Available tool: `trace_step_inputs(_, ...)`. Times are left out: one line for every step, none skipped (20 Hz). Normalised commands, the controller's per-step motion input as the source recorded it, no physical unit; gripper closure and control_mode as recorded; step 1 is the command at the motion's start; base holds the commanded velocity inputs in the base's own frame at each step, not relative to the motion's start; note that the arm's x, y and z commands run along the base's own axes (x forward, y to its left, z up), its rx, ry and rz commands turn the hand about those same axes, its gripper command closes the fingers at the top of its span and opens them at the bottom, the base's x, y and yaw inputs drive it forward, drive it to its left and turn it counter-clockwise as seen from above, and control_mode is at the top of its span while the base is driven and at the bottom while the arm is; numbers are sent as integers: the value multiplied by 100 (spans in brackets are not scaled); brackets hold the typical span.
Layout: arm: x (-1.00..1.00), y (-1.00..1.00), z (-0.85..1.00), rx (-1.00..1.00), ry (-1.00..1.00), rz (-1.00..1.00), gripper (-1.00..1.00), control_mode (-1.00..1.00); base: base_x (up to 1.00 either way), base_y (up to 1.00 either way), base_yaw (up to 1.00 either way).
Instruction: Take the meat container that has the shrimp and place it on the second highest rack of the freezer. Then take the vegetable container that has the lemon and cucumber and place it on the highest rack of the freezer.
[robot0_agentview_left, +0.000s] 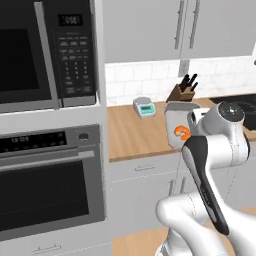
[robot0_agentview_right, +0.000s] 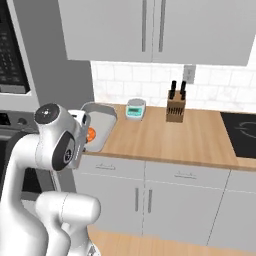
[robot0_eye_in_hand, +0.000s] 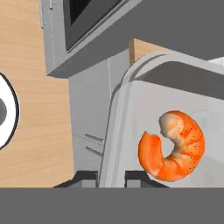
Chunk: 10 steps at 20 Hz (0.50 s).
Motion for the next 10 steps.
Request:
trace_step_inputs(0, 0, 0, 0, 0, 0, 100, 100, -87, 0, 7)
trace_step_inputs(0, 0, 0, 0, 0, 0, 100, 100, -81, 0, 7)
trace_step_inputs(0, 0, 0, 0, 0, 0, 100, 100, -77, 0, 8)
trace_step_inputs(0, 0, 0, 0, 0, 0, 100, 100, -66, 10, 10)
trace_step_inputs(0, 0, 0, 0, 0, 0, 100, 100, -61, 23, 12)
trace_step_inputs(0, 0, 0, 0, 0, 0, 100, 100, -54, 34, 14)
trace_step_inputs(0, 0, 0, 0, 0, 0, 100, 100, -46, 44, 17)
trace_step_inputs(0, 0, 0, 0, 0, 0, 100, 100, -31, 61, 20)
trace_step_inputs(0, 0, 0, 0, 0, 0, 100, 100, -24, 68, 24)
trace_step_inputs(0, 0, 0, 0, 0, 0, 100, 100, -19, 79, 29)
